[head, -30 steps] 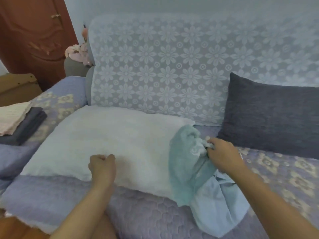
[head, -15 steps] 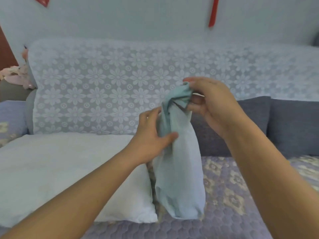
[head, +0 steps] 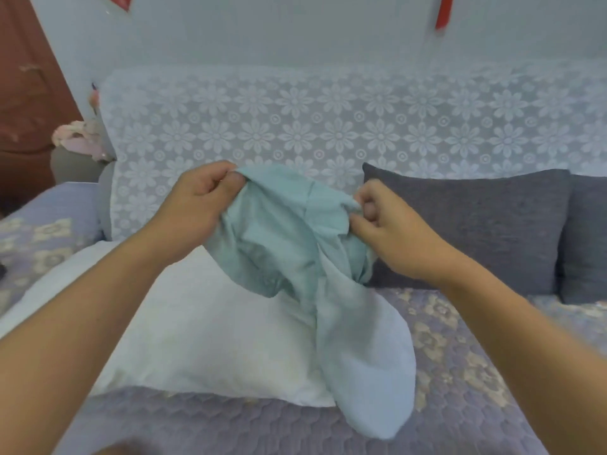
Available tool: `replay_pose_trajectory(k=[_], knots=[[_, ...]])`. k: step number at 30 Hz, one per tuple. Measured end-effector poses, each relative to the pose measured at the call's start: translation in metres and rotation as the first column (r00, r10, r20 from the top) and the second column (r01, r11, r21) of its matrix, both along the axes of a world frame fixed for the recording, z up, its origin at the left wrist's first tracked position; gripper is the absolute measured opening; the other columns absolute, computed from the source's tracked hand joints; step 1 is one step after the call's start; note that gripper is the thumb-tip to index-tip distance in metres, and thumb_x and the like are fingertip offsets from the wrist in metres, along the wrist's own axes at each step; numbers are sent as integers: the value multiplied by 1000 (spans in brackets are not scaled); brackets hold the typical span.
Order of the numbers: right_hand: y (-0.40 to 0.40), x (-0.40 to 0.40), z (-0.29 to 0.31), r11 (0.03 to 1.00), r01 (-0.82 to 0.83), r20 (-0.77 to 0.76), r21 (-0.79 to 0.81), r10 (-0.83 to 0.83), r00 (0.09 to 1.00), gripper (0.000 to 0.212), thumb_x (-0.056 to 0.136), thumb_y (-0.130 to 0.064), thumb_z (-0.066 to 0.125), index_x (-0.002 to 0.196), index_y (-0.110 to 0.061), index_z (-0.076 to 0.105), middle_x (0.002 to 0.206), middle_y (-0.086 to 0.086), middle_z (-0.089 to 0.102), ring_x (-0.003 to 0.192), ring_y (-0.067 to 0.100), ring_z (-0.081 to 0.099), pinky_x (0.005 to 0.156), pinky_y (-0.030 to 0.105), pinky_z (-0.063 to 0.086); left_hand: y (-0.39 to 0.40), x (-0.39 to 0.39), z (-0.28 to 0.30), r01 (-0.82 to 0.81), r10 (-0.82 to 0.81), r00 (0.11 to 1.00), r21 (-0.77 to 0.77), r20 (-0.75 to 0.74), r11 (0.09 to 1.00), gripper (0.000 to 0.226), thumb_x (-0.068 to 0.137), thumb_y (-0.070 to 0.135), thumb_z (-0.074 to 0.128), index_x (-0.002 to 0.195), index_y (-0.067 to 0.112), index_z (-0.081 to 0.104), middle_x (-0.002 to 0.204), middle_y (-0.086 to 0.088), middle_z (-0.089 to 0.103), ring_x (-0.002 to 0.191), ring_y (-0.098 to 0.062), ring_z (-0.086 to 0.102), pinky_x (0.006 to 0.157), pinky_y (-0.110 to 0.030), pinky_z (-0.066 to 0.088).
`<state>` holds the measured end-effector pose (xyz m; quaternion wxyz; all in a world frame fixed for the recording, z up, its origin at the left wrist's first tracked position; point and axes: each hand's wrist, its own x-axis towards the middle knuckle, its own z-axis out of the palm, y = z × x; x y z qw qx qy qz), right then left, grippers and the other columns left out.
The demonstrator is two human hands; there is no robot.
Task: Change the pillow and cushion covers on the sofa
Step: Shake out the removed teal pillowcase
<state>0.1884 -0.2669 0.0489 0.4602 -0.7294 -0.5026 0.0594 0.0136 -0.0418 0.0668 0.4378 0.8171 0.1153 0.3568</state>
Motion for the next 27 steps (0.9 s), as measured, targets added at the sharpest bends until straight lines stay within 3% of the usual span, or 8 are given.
replay_pose_trajectory(k=[4, 7, 10, 15, 18, 21, 24, 27], knots=[[0, -6, -63, 891, -187, -63, -414, 177, 982, 7, 98, -22, 61, 91, -21, 60, 78, 3, 65, 69, 13, 59, 63, 31, 48, 21, -35, -48, -29, 72, 951, 142, -302, 989, 23, 99, 18, 64, 82, 26, 76, 82, 9, 73, 74, 0, 60, 70, -12, 45], [13, 7, -75, 957, 243, 270, -158, -195, 943, 9, 93, -16, 66, 87, -23, 66, 96, -3, 71, 93, 20, 65, 83, 37, 52, 14, -39, -61, -2, 0, 942, -5, -337, 1000, 17, 96, 17, 68, 83, 21, 78, 82, 6, 74, 74, -3, 64, 68, -13, 48], [20, 6, -46, 916, 371, 320, 152, -400, 859, 8, 89, -8, 67, 90, -15, 72, 100, 0, 67, 94, 17, 59, 84, 29, 47, 8, -35, -47, 53, -71, 939, -61, -335, 997, 9, 89, 17, 76, 83, 24, 78, 82, 7, 73, 73, -4, 64, 67, -16, 48], [11, -1, 8, 984, 165, -172, 65, -152, 973, 15, 85, -5, 75, 85, -20, 78, 78, -6, 76, 73, 3, 69, 66, 14, 51, 21, -27, -26, -104, 130, 951, 107, -279, 989, 15, 88, 20, 77, 84, 33, 79, 87, 14, 75, 76, 5, 64, 72, -12, 46], [7, 0, 19, 984, -80, -504, -158, -10, 864, 15, 90, -3, 68, 103, -4, 74, 101, 15, 76, 101, 28, 72, 89, 34, 59, 27, -10, -14, -278, 288, 954, 117, -81, 953, 16, 93, 23, 70, 78, 28, 73, 72, 19, 68, 67, 8, 56, 68, -16, 43], [15, -16, 1, 951, 277, -93, -134, -291, 952, 11, 100, -17, 56, 97, -14, 66, 97, 7, 70, 90, 23, 66, 82, 37, 55, 12, 14, 9, -178, 181, 984, -140, 4, 974, 32, 91, 35, 67, 89, 3, 63, 79, -1, 59, 73, -11, 52, 71, -32, 37], [20, -81, -33, 906, 341, 108, 249, -376, 920, 19, 91, -45, 59, 96, -28, 53, 91, -9, 55, 79, 8, 53, 69, 31, 46, -13, 37, 27, -169, 170, 985, 63, -12, 984, 23, 98, 32, 57, 82, 15, 53, 71, 4, 50, 64, -10, 44, 61, -28, 35], [32, -93, -78, 956, 285, 184, -69, -268, 946, 56, 81, -46, 69, 128, -29, 44, 114, -8, 48, 96, 13, 53, 77, 33, 48, -34, 49, 42, -197, 206, 979, 246, -9, 949, 24, 101, 31, 53, 82, 17, 48, 70, 7, 44, 59, -7, 38, 53, -25, 31]])
